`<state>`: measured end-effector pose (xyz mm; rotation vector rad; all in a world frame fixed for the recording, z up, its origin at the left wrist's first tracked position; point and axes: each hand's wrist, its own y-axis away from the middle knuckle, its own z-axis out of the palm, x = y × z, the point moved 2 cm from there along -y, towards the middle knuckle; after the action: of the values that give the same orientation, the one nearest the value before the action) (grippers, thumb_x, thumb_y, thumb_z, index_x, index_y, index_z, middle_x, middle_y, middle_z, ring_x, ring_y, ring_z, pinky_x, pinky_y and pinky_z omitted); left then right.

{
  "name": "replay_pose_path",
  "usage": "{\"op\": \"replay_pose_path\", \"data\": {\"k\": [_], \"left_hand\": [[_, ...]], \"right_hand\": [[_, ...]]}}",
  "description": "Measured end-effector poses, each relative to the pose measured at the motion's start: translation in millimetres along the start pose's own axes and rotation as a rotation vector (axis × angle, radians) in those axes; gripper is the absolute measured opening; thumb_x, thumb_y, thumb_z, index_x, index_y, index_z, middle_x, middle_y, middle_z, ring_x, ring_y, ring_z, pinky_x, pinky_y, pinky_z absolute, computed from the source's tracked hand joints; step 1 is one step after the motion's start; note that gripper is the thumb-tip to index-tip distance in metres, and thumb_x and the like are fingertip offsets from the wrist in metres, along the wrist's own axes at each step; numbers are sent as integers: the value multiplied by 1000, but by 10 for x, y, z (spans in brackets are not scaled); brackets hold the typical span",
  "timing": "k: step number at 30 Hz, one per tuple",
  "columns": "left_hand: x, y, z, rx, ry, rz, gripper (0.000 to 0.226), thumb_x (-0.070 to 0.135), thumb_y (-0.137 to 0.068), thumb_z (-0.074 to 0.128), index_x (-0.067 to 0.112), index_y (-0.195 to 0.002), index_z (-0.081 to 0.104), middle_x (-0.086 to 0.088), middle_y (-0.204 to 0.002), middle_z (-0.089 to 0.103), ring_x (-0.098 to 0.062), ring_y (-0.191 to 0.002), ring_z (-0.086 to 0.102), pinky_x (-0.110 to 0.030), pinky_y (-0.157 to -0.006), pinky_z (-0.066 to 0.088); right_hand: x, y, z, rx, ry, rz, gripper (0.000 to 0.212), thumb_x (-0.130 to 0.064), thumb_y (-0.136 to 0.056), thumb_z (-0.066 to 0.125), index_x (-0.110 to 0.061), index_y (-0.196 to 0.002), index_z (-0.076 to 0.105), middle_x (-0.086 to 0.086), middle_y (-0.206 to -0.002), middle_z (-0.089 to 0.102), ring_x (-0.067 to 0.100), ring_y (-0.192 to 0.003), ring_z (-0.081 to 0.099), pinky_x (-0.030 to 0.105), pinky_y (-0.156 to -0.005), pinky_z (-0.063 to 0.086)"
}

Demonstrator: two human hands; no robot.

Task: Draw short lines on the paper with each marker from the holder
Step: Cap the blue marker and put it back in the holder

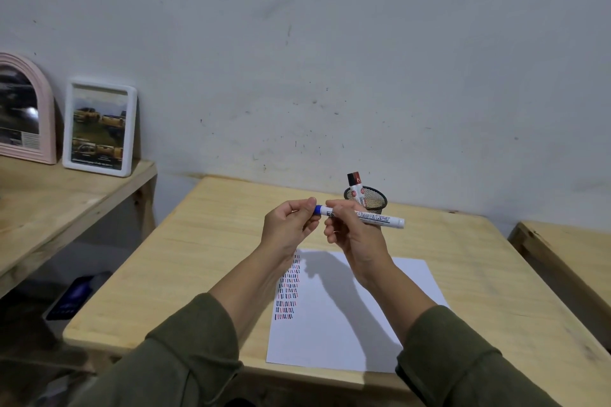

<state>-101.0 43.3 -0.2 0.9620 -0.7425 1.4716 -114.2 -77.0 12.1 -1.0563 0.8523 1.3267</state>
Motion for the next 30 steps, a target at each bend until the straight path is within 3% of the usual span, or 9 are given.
{"op": "replay_pose_path", "data": {"k": [3, 6, 11, 14, 17, 21, 24, 26, 30], "left_hand": [[72, -26, -1, 1, -37, 41, 4, 14, -88, 61, 12, -84, 62, -4, -77, 65, -8, -66, 60, -12, -65, 54], [171, -129, -38, 61, 21, 30, 7, 10, -91, 56, 12, -90, 62, -1, -83, 64, -6, -75, 59, -11, -69, 54], [261, -280, -38, 74, 64, 12, 22, 5, -92, 53, 5, -113, 59, -3, -89, 66, -8, -82, 62, -19, -79, 53], [267, -297, 101, 20, 42, 17, 20, 4, -91, 55, 5, -110, 58, -5, -89, 67, -9, -80, 63, -14, -72, 55], [256, -345, 268, -46, -94, 39, 15, 7, -88, 60, 8, -103, 62, -6, -87, 67, -11, -75, 63, -14, -70, 55], [238, -477, 437, -82, -243, 99, 4, 15, -87, 62, 19, -87, 63, -2, -83, 68, -15, -81, 65, -25, -84, 53], [148, -627, 460, -45, -435, 129, 8, 23, -86, 62, 25, -93, 65, 3, -94, 69, -15, -100, 65, -33, -96, 49], [59, -680, 464, -37, -575, 124, 23, 26, -85, 63, 23, -107, 67, 2, -102, 69, -15, -104, 62, -27, -94, 47], [-84, -759, 541, -56, -728, 102, 41, 27, -84, 66, 17, -124, 61, -3, -124, 64, -15, -114, 58, -22, -92, 43]], "right_hand": [[-35, 18, -16, -95, -4, 21, 12, -9, -88, 57, -11, -94, 67, 8, -73, 60, 15, -58, 59, 22, -55, 48], [-84, 15, -78, -143, -60, 42, 29, -23, -78, 60, -12, -104, 66, 6, -81, 68, 18, -64, 64, 24, -61, 52], [-118, 4, -158, -194, -39, 119, 29, -27, -87, 54, -6, -103, 66, 14, -90, 69, 19, -69, 66, 25, -67, 55], [-85, -35, -182, -178, 100, 97, 18, -10, -95, 50, -11, -105, 64, 16, -89, 68, 18, -66, 66, 24, -65, 55], [-62, -79, -212, -190, 202, 99, 30, -6, -91, 56, -24, -115, 60, 12, -86, 72, 18, -75, 70, 27, -69, 54], [-115, -266, -349, -128, 280, 37, 41, -5, -88, 60, -29, -121, 55, 4, -83, 75, 23, -95, 68, 44, -87, 51], [-283, -462, -463, -12, 343, -44, 53, 0, -88, 58, -22, -134, 46, 9, -88, 73, 17, -84, 68, 25, -68, 54], [-404, -592, -520, 62, 438, -92, 61, -1, -88, 58, -27, -139, 39, 13, -94, 72, 13, -76, 66, 16, -60, 49], [-532, -831, -595, 132, 678, -188, 75, -3, -87, 57, -46, -141, 27, 5, -100, 68, 13, -86, 66, 25, -67, 49]]}}
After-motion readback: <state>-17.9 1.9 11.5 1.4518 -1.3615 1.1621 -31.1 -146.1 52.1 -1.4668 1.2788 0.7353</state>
